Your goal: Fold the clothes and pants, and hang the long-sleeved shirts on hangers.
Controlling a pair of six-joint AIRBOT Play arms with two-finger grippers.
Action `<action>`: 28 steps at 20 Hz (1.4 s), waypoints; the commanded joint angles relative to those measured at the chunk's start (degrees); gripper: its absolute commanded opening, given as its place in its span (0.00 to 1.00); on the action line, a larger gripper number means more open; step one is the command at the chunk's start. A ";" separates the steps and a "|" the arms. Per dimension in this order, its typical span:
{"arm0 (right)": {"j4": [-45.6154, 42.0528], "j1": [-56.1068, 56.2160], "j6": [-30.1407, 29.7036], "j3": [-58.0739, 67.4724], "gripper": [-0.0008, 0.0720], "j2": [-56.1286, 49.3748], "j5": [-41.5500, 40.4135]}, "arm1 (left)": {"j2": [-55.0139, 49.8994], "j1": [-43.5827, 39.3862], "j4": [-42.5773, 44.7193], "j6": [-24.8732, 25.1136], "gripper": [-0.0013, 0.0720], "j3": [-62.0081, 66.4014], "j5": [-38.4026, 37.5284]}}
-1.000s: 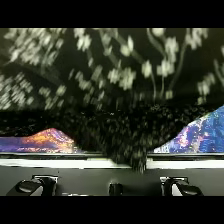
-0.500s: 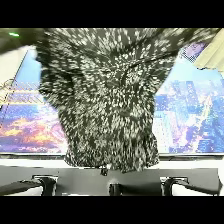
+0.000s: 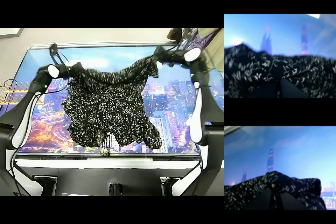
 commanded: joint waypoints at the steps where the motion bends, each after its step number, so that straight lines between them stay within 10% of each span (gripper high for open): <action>1: -6.84 1.18 -0.26 0.07 0.30 -0.13 6.08 | -0.94 0.81 -0.94 0.02 0.51 0.02 -10.38; 6: -25.11 -0.09 2.82 -1.07 0.46 13.68 25.51 | 9.75 4.63 3.96 1.77 0.79 -0.87 -25.07; 10: -22.95 1.03 4.04 -19.23 0.52 27.58 33.18 | 24.37 5.09 8.20 1.77 0.80 -16.52 -30.14; 13: -21.35 8.66 8.11 -41.27 0.55 39.78 28.48 | 35.85 2.97 8.20 0.79 0.80 -33.33 -30.05; 15: -21.35 16.57 15.02 -53.99 0.79 45.72 21.42 | 41.51 0.96 8.17 -2.05 0.81 -42.25 -29.70; 28: -26.05 43.87 29.81 -69.26 0.75 37.77 0.76 | 45.86 -2.89 8.17 -6.08 0.81 -52.41 -27.54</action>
